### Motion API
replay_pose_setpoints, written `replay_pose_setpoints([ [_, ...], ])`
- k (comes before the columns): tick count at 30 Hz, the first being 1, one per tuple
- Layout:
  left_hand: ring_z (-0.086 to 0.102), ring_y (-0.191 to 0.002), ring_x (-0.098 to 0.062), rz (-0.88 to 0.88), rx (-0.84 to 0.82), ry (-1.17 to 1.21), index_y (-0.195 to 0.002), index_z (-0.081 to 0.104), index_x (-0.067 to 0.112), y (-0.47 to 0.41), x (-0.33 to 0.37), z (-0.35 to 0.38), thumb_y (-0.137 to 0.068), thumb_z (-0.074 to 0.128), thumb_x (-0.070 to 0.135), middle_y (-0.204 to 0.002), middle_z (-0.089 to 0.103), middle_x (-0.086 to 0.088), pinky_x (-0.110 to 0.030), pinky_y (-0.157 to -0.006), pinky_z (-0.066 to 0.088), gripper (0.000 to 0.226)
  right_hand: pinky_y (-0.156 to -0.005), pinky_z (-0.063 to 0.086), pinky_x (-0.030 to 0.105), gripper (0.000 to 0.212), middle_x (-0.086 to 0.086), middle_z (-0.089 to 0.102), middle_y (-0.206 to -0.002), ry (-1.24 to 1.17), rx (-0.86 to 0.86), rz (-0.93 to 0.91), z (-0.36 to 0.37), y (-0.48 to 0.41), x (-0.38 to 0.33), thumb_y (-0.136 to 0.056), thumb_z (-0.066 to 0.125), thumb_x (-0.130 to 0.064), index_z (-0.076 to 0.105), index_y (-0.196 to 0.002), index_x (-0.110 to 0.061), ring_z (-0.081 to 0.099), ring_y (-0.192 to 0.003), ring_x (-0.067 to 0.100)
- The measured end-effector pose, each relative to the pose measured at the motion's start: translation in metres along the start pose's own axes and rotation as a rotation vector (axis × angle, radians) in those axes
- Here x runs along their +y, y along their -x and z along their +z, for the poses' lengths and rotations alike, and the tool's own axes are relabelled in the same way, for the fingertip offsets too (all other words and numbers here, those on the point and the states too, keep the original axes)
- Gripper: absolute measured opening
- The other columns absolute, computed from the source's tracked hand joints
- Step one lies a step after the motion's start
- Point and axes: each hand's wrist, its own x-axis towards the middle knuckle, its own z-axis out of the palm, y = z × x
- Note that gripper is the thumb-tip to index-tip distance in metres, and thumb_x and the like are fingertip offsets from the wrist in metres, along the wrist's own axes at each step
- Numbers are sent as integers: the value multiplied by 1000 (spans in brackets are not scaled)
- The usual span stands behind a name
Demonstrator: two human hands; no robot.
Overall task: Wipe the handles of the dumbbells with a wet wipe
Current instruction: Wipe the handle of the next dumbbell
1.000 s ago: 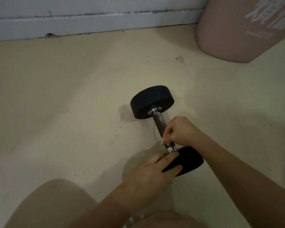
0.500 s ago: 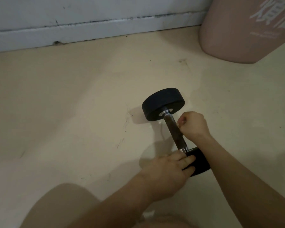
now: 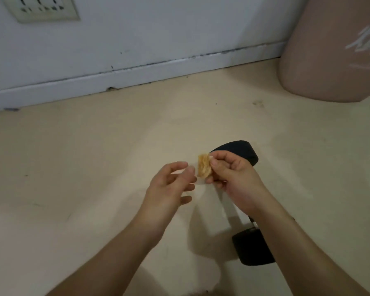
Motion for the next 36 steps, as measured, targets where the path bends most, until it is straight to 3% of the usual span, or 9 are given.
replay_pose_setpoints([
  [3, 68, -86, -17, 27, 47, 73, -110, 63, 19, 5, 23, -26, -67, 74, 44, -94, 72, -9, -32, -77, 56, 51, -59, 43, 25, 4, 4, 67, -72, 30, -117, -35, 37, -3, -15, -85, 65, -16, 68, -83, -17, 59, -66, 14],
  [8, 62, -67, -17, 108, 183, -217, -90, 70, 11, 18, 57, -87, -80, 75, 15, -77, 72, -11, -30, -67, 52, 13, -60, 44, 23, 9, 3, 65, -72, -21, -381, 8, 113, -24, -46, -85, 65, -6, 67, -78, -13, 58, -66, 14],
  [12, 57, -66, -11, 146, 249, -379, -84, 75, 17, 39, 88, -157, -82, 69, 18, -79, 73, -7, -28, -67, 48, 6, -50, 44, 17, 5, 4, 61, -62, -90, -436, 32, 179, -35, -64, -83, 65, -2, 69, -81, -5, 52, -53, 10],
  [15, 54, -69, -16, 140, 356, -430, -80, 76, 24, 62, 92, -203, -86, 62, 17, -82, 72, -8, -32, -67, 44, 17, -46, 43, 17, 2, 2, 59, -58, -8, -461, -5, 235, -36, -72, -83, 67, -5, 67, -84, -4, 49, -49, 10],
  [18, 64, -77, -16, 141, 388, -379, -80, 73, 17, 87, 102, -247, -86, 58, 11, -80, 73, -6, -32, -72, 48, 17, -45, 39, 18, 5, 0, 55, -54, 92, -526, -41, 290, -30, -79, -85, 67, -9, 64, -86, -7, 45, -46, 10],
  [21, 65, -79, -15, 124, 335, -121, -85, 69, 9, 109, 112, -294, -87, 60, 14, -82, 70, -4, -31, -73, 48, 10, -48, 42, 22, 9, -1, 57, -52, 330, -588, -183, 342, -19, -81, -85, 69, -15, 63, -86, -8, 49, -48, 12],
  [26, 59, -64, -12, 176, 369, -49, -93, 69, 2, 134, 95, -371, -90, 62, 18, -71, 66, -2, -22, -59, 47, 17, -62, 50, 24, 7, -4, 64, -79, 825, -658, -451, 425, 0, -75, -86, 66, -17, 66, -93, -17, 60, -65, 9],
  [31, 68, -82, -27, 237, 479, -93, -103, 70, 11, 149, 68, -436, -89, 65, 21, -87, 73, -9, -38, -80, 53, 18, -68, 51, 25, 26, 1, 68, -95, 740, -785, -91, 493, 11, -59, -83, 71, -25, 65, -107, -19, 64, -80, 11],
  [36, 67, -74, -16, 202, 600, 51, -105, 61, 16, 163, 24, -488, -87, 68, 21, -88, 73, -9, -28, -64, 51, 21, -57, 46, 21, 6, 3, 65, -74, 772, -754, -76, 545, 25, -5, -82, 72, -18, 69, -84, -13, 60, -65, 10],
])
